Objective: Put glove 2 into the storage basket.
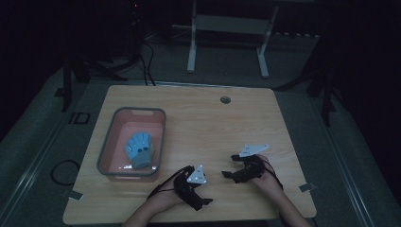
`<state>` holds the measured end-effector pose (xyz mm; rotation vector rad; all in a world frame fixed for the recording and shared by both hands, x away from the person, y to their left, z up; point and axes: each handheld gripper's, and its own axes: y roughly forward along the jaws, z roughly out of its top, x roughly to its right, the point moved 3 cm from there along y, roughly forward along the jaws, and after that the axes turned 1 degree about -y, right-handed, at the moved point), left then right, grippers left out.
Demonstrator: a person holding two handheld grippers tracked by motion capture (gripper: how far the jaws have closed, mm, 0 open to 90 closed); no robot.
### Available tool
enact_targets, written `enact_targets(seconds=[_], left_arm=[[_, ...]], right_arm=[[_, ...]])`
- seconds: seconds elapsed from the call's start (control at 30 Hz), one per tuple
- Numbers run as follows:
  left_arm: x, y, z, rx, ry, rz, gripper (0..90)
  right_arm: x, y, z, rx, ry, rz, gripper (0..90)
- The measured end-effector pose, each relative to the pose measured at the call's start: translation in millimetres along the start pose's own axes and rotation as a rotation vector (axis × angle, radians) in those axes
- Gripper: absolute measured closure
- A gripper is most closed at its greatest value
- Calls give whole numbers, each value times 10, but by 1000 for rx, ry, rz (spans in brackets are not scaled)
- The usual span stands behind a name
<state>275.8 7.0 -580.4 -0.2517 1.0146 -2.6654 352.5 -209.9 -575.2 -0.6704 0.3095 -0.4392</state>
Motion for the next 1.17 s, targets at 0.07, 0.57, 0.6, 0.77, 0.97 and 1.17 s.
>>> enact_targets(seconds=[0.07,0.57,0.6,0.77,0.97,1.17], left_arm=[[5,3,-7,2,1,2,82],[27,-83,-67,43,-40,42,82],[29,-82,-73,43,-40,42,82],[34,-89,-94,45,-35,45,82],[42,-105,-125,51,-29,68,82],[33,-112,-128,56,-34,66,82]], right_arm=[[-11,-23,-23,3,-2,3,139],[-60,-150,-189,27,-11,-48,136],[-59,-159,-193,28,-12,-49,135],[-42,-171,-205,21,-20,-67,135],[-18,-176,-208,28,-5,-67,133],[-16,-176,-206,30,-7,-71,131]])
